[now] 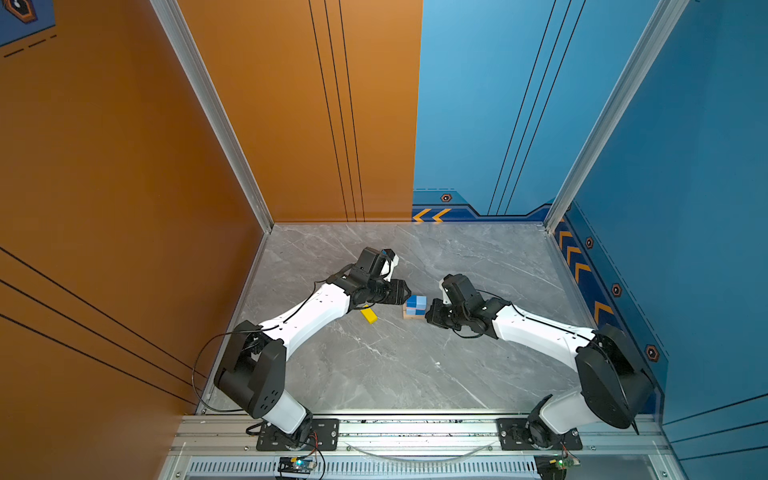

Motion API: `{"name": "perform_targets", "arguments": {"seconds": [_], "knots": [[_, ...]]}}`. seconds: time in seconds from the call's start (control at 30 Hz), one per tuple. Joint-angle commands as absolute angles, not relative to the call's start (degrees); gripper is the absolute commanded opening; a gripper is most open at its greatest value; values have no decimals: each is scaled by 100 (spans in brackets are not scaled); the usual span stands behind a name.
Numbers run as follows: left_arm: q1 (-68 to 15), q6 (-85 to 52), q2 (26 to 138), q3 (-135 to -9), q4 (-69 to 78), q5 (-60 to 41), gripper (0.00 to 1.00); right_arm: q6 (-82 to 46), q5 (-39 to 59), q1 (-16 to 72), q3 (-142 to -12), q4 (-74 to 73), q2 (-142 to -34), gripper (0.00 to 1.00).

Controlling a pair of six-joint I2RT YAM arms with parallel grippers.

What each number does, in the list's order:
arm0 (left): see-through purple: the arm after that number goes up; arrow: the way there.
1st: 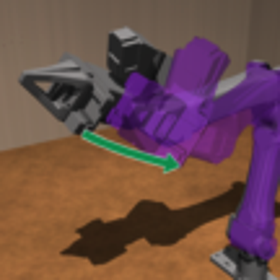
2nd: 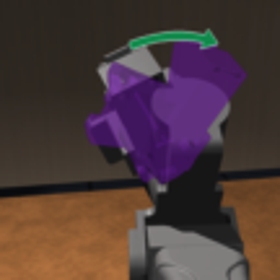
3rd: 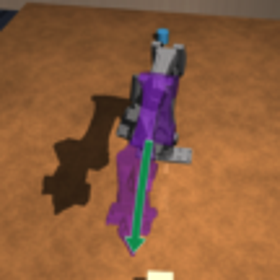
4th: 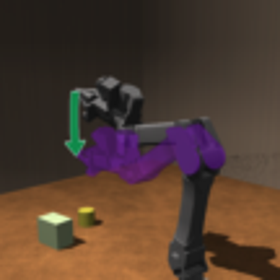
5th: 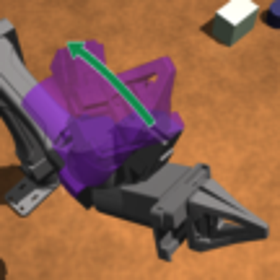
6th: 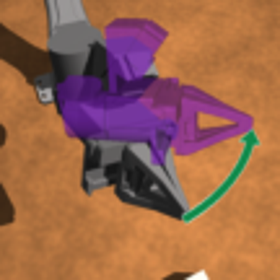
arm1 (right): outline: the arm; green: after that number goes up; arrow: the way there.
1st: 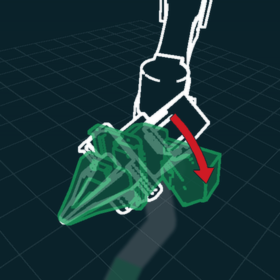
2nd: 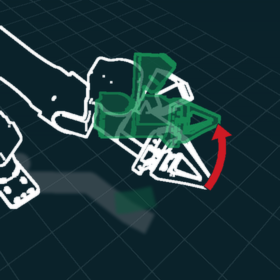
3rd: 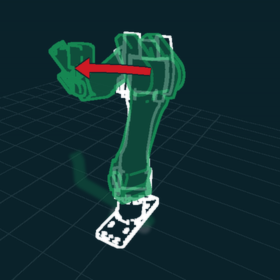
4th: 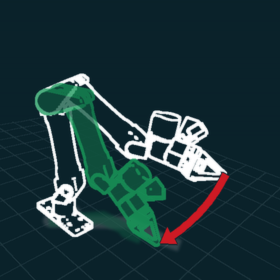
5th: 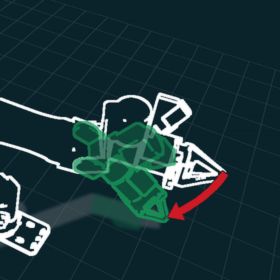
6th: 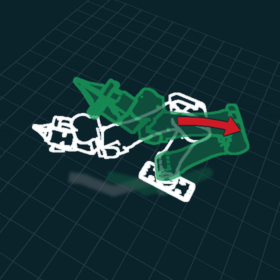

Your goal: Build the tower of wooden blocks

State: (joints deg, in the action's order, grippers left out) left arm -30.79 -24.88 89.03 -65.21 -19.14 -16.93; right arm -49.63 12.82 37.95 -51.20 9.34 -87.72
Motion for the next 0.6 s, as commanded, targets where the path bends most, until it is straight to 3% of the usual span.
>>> {"name": "perform_targets", "arguments": {"seconds": [0.0,0.57], "knots": [[-3021,-2460,8740,-6420,-1987,-1649,59,-5080,1249,3824,-5123,630,-8892,0],[-3011,-2496,8776,-6390,-1952,-1686,59,-5248,1239,3814,-5194,299,-9231,0]]}}
